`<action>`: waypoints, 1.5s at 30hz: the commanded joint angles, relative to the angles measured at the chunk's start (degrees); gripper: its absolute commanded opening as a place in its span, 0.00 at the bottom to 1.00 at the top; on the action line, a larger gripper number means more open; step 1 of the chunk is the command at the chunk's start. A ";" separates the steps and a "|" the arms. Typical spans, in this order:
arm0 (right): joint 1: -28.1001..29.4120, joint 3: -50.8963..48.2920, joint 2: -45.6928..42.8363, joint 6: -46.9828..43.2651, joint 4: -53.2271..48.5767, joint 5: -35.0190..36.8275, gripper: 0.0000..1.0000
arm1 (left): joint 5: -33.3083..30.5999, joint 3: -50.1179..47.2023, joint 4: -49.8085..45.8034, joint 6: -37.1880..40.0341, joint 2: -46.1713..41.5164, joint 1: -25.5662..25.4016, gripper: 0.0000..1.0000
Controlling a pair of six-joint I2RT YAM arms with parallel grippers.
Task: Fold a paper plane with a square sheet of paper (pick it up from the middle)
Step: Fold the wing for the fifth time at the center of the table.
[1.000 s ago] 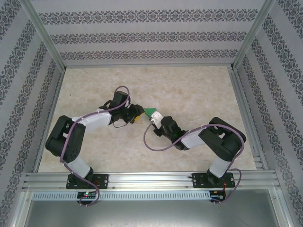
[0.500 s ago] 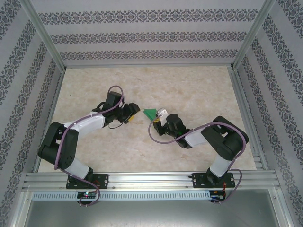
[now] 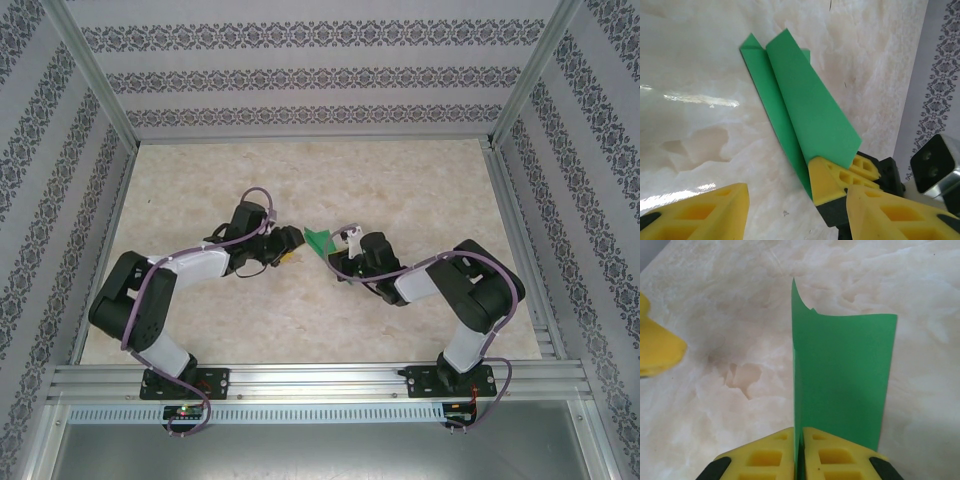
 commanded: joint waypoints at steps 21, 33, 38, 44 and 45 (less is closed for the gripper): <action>-4.30 4.49 4.62 15.12 -2.98 -12.20 0.14 | 4.98 3.24 11.22 1.01 9.47 -3.51 0.50; -6.84 3.37 8.16 26.84 7.67 -18.37 0.09 | 5.52 3.68 16.05 1.46 11.76 -3.87 0.43; -7.19 2.88 8.14 28.63 6.97 -17.84 0.08 | 5.30 3.97 17.73 1.82 13.11 -3.95 0.37; -7.53 1.91 8.83 30.68 6.79 -17.24 0.09 | 5.10 4.56 19.88 3.04 14.15 -4.03 0.31; -7.59 1.82 8.93 30.81 6.85 -17.23 0.10 | 4.98 4.69 19.91 3.41 14.40 -3.96 0.30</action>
